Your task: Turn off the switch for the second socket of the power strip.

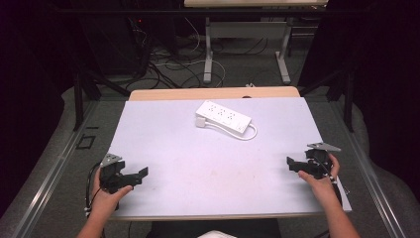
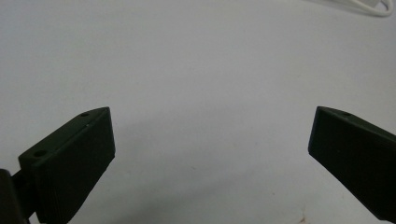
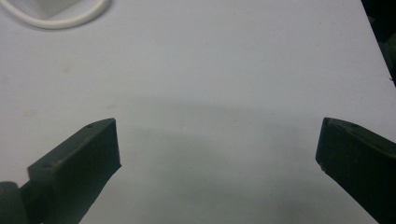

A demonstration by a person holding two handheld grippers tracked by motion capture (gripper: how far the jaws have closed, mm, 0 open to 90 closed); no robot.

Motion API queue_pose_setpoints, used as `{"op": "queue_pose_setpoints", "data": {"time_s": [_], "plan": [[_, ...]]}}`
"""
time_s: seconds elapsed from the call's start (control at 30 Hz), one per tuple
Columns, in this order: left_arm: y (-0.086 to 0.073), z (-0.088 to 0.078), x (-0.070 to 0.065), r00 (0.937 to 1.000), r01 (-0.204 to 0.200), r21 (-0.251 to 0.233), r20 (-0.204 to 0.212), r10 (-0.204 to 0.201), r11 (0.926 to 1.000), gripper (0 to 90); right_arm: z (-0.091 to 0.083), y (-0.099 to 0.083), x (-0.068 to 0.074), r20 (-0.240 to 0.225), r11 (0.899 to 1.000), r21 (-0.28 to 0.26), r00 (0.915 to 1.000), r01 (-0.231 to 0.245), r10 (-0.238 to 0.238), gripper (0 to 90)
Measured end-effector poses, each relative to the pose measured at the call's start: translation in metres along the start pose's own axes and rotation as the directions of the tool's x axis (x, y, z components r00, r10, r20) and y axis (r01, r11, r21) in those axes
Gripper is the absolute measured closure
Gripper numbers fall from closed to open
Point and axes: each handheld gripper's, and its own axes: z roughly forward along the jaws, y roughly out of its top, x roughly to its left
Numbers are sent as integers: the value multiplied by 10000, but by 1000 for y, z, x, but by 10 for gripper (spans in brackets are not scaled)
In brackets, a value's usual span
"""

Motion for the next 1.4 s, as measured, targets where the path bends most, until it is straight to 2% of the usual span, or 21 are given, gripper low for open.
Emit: {"op": "queue_pose_setpoints", "data": {"time_s": [0.1, 0.17, 0.47, 0.6, 0.83, 1.0, 1.4], "plan": [[1, -2, 0, 10000, -19, -132, -52, 19, 9999, 2, -6, 3, 7, -172, 9997, -175, 9997, 162, -165, 0], [1, -4, 0, 10000, -10, -192, -50, 9, 9998, 2, -8, 6, 12, -87, 9989, -400, 9997, 223, -227, 0], [2, -8, -6, 10000, -73, -400, 32, 74, 9992, 2, -12, 15, 31, -457, 9969, -515, 9971, 591, -615, 0], [2, -8, -10, 9997, -244, -380, 52, 246, 9990, 3, -13, 17, 42, -709, 9923, -670, 9915, 1040, -1087, 0], [2, -8, -15, 9991, -431, -381, 44, 433, 9983, 3, -15, 22, 51, -1020, 9914, -831, 9887, 1013, -1095, 0], [2, -9, -16, 9992, -409, -435, 22, 410, 9982, 3, -16, 26, 55, -1156, 9888, -871, 9846, 1214, -1310, 0], [2, -9, -17, 9989, -461, -386, 20, 462, 9982, 6, -13, 35, 68, -1502, 9863, -993, 9779, 1316, -1456, 0]]}}
